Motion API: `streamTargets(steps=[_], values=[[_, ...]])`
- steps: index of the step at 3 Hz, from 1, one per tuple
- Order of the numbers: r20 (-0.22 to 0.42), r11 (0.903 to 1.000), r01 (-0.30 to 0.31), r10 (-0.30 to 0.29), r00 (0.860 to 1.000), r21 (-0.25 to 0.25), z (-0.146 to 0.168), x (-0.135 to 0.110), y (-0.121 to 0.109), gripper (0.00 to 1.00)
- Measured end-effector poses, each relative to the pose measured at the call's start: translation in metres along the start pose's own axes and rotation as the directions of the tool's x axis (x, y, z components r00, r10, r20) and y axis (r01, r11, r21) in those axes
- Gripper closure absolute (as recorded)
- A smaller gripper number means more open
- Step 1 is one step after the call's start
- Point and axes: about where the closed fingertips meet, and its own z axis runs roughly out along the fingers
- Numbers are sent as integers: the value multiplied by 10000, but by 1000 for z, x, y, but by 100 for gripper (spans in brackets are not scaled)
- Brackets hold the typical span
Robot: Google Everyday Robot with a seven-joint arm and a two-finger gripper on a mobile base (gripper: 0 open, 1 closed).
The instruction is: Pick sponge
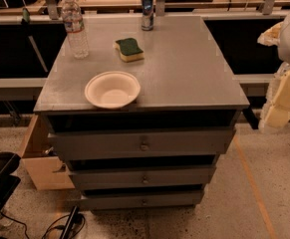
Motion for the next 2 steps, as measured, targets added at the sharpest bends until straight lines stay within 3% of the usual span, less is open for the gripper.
streamTargets(steps=[1, 2], values=[[2, 10000, 0, 0, 10000, 6, 0, 0, 0, 0], [456, 9955, -205, 164, 9988, 922, -2, -19, -28, 0]])
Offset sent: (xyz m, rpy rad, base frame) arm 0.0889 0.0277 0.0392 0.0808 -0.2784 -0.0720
